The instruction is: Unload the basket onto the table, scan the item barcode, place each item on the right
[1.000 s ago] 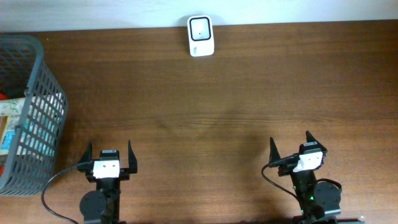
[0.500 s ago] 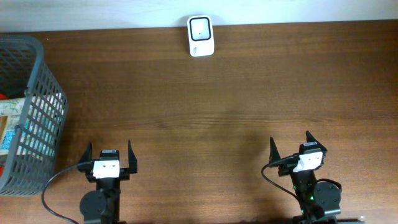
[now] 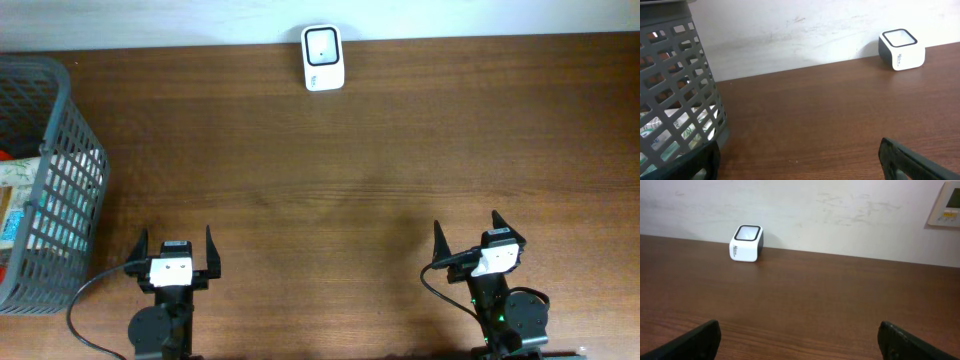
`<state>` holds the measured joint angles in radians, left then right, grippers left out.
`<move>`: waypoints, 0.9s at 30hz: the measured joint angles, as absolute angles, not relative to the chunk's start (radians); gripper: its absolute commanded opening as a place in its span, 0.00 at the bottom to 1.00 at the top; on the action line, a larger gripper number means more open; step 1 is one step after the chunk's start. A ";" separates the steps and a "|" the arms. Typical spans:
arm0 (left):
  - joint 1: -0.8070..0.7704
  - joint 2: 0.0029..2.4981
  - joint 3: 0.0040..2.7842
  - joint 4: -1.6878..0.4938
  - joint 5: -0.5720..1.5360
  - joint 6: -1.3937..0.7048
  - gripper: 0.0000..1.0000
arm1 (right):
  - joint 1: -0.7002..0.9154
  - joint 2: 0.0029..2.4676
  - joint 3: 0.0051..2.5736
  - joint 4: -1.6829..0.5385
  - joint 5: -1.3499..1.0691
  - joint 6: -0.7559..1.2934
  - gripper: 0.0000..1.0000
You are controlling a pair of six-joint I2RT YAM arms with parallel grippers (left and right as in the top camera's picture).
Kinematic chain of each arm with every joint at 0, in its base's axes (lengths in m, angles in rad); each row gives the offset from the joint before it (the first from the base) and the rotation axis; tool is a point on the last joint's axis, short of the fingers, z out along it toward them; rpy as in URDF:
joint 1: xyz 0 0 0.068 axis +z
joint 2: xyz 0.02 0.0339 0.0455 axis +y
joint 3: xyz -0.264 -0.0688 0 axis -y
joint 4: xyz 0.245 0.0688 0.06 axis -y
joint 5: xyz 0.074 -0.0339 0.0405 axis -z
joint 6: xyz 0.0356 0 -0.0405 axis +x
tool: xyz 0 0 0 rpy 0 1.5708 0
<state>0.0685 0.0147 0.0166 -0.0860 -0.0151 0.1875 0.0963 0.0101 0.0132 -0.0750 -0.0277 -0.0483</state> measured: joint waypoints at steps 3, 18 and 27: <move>0.068 0.015 0.017 -0.086 -0.015 0.188 0.99 | 0.096 0.010 0.013 -0.075 -0.028 -0.048 0.98; 0.068 0.015 0.017 -0.040 -0.015 0.187 0.99 | 0.096 0.010 0.013 -0.075 -0.028 -0.048 0.98; 0.068 0.015 0.017 -0.040 -0.015 0.186 0.99 | 0.096 0.010 0.013 -0.075 -0.028 -0.048 0.98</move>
